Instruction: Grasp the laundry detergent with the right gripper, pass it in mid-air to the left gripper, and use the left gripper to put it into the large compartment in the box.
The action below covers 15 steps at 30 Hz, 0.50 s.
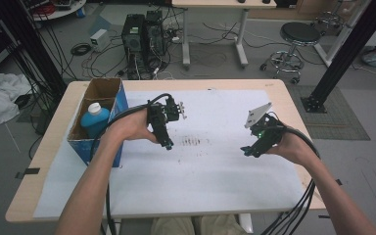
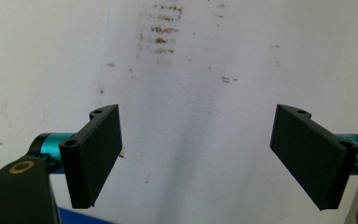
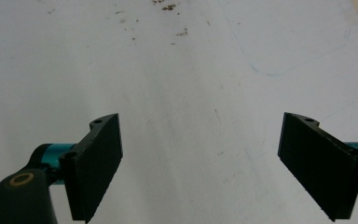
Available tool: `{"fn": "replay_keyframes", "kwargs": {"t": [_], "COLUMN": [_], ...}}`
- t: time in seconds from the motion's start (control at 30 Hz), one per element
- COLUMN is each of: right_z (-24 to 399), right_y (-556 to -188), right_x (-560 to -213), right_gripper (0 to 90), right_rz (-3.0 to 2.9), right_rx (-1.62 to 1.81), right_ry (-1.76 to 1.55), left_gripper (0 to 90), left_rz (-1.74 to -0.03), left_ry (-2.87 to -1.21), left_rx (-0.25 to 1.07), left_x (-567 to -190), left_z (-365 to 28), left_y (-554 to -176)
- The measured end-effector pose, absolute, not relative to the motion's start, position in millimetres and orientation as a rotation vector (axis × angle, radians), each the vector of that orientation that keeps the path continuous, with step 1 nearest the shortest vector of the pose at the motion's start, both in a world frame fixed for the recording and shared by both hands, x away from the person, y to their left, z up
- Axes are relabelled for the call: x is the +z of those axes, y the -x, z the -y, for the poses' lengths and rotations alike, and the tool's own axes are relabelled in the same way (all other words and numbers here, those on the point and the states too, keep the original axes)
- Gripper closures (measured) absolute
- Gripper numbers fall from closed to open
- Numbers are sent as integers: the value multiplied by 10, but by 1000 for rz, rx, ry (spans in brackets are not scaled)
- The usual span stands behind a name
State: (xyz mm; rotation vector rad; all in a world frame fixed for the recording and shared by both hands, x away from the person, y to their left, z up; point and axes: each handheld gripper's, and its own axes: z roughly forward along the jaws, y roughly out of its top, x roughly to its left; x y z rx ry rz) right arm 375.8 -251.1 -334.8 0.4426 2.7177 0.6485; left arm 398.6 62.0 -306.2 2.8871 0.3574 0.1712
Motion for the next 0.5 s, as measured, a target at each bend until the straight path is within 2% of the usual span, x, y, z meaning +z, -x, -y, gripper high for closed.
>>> {"fn": "replay_keyframes", "kwargs": {"t": [0.5], "right_z": [2490], "right_y": [-3763], "right_x": [-3335], "right_gripper": [130], "right_rz": [-2717], "right_rx": [649], "right_ry": [-449], "left_gripper": [168], "left_rz": [-340], "left_ry": [-2902], "left_rx": [146], "left_x": [-3206], "left_z": [-554], "left_y": [-3955]}}
